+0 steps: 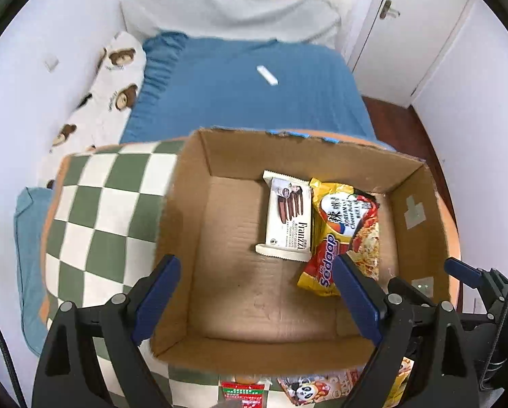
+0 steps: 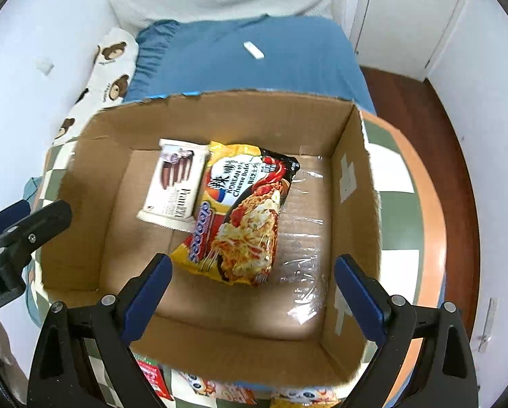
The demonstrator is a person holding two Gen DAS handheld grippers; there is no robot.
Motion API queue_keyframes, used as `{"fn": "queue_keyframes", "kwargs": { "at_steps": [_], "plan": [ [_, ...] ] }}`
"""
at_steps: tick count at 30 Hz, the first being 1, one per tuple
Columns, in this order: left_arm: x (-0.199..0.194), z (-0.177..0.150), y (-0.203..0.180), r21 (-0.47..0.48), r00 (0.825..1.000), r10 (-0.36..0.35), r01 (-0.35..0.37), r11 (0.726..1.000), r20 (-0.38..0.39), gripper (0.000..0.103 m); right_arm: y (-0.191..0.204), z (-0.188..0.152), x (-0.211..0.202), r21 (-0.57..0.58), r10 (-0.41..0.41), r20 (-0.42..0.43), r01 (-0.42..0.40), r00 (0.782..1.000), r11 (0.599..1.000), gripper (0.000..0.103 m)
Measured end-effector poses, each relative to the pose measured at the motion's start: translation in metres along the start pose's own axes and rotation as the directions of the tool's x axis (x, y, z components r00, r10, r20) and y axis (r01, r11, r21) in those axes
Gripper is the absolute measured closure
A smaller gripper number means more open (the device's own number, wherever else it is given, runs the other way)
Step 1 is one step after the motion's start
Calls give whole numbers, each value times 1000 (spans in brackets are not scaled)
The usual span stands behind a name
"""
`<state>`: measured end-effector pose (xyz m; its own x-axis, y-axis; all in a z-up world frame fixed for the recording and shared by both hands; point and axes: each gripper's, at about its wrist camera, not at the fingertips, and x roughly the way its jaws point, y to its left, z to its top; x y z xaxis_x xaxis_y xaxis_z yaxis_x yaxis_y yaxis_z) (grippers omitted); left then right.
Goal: Organize snacks
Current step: 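Grasp the red snack pack with the left tool while the right tool grasps the orange panda seed bag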
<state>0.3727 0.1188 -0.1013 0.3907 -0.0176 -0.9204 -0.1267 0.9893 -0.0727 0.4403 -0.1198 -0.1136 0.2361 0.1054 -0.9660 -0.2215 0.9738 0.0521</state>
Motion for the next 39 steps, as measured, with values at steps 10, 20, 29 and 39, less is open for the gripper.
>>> {"fn": "queue_keyframes", "kwargs": {
  "at_steps": [10, 20, 29, 39],
  "plan": [
    [-82, -48, 3, 6, 988, 16, -17, 1000, 154, 12, 5, -43, -77, 5, 67, 139, -68, 988, 998, 5],
    [-43, -160, 19, 44, 998, 47, -46, 998, -39, 12, -36, -170, -61, 240, 198, 47, -204, 979, 949, 5],
    [50, -230, 23, 13, 954, 29, -26, 1000, -298, 12, -98, -258, -6, 534, 232, -72, -159, 970, 830, 5],
    [126, -231, 21, -13, 919, 46, -56, 998, -390, 12, -33, -215, 53, 565, 341, -94, -232, 935, 792, 8]
  ]
}}
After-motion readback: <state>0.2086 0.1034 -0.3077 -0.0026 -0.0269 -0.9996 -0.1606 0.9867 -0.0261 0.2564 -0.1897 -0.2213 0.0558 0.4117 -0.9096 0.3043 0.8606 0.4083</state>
